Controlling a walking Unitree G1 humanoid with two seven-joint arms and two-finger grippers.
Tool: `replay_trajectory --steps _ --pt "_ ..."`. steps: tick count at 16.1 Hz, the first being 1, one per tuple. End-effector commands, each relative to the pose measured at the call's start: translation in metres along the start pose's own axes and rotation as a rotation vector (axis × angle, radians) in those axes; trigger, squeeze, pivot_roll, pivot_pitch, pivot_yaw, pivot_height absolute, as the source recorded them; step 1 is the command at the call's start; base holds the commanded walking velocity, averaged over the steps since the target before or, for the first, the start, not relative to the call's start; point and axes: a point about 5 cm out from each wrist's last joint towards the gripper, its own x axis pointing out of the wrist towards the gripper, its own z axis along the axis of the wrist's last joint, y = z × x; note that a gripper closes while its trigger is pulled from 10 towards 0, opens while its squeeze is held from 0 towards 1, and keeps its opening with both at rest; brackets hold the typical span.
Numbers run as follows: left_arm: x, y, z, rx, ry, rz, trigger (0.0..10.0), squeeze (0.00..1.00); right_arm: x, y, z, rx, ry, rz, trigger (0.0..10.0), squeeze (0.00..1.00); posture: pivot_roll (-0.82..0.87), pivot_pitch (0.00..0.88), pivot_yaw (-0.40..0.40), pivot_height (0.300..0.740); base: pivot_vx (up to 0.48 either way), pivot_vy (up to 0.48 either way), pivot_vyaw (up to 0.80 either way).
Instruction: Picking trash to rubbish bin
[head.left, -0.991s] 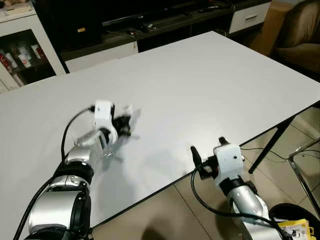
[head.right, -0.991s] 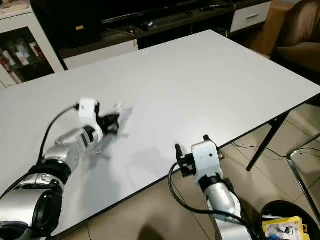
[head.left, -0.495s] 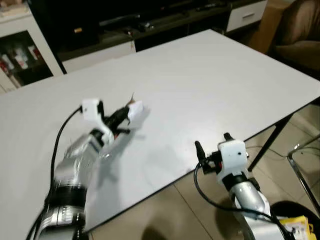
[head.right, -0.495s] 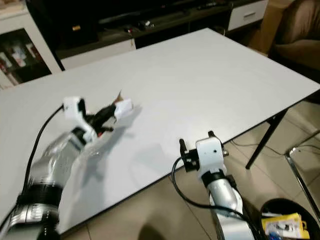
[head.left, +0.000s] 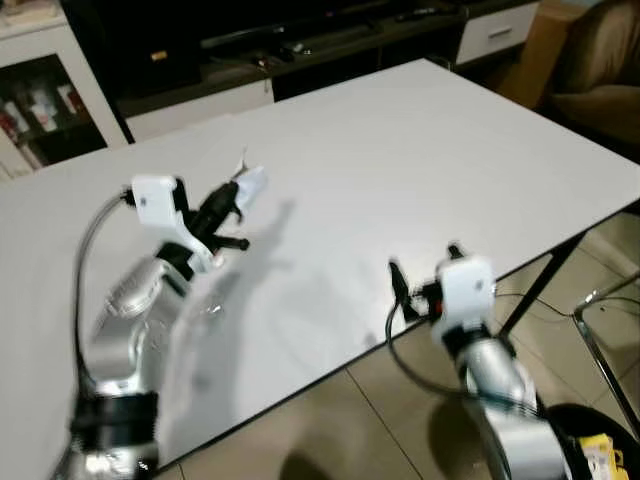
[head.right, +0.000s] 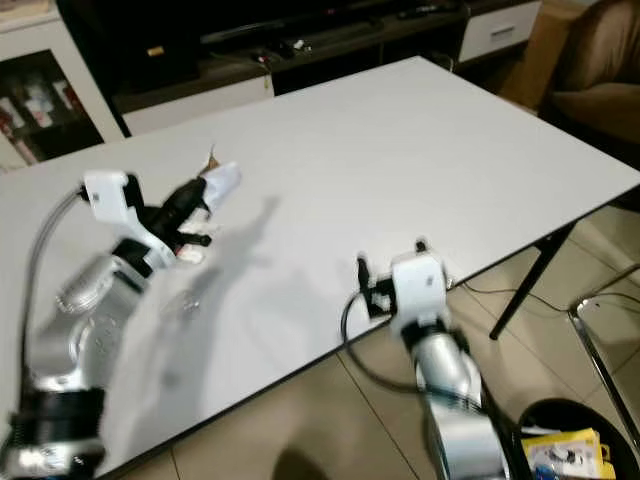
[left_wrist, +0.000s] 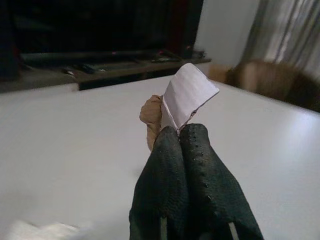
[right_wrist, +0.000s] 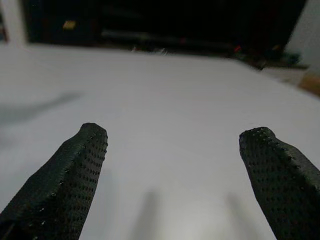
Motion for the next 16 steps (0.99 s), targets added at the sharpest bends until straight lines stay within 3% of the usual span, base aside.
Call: replay_trajectory --steps 1,3,4,7,9,12,16 --pt "0.006 0.000 0.007 0.084 -0.002 0.025 10.0 0.00 0.004 -0.002 0.001 0.017 -0.003 -0.023 10.0 0.00 -0.09 0.000 0.082 0.740 0.000 0.000 0.00" --pt "0.003 0.000 -0.005 0.133 0.030 0.043 10.0 0.00 0.005 -0.003 -0.008 0.031 0.032 -0.035 10.0 0.00 -0.08 0.000 0.099 0.740 0.000 0.000 0.00" --pt "-0.007 -0.001 -0.019 0.137 0.080 0.079 10.0 0.00 0.001 -0.001 -0.016 0.007 0.073 -0.023 10.0 0.00 -0.08 0.000 0.091 0.740 0.000 0.000 0.00" --pt "-0.025 -0.015 -0.034 0.190 0.151 0.038 10.0 0.00 0.000 0.005 -0.015 0.044 0.102 0.002 10.0 0.00 -0.06 0.000 0.044 0.740 0.000 0.000 0.00" --pt "-0.038 -0.012 -0.032 0.234 0.144 0.076 10.0 0.00 -0.001 0.017 -0.013 0.049 0.092 0.074 10.0 0.00 -0.04 0.000 0.012 0.740 0.000 0.000 0.00" --pt "-0.049 -0.010 -0.026 0.255 0.145 0.105 10.0 0.00 0.002 0.019 -0.016 0.053 0.109 0.100 10.0 0.00 0.00 0.000 -0.018 0.740 0.000 0.082 0.00" --pt "-0.050 -0.007 -0.020 0.280 0.141 0.113 10.0 0.00 0.005 0.014 -0.016 0.060 0.107 0.083 10.0 0.00 0.00 0.000 -0.018 0.740 0.000 0.313 0.00"
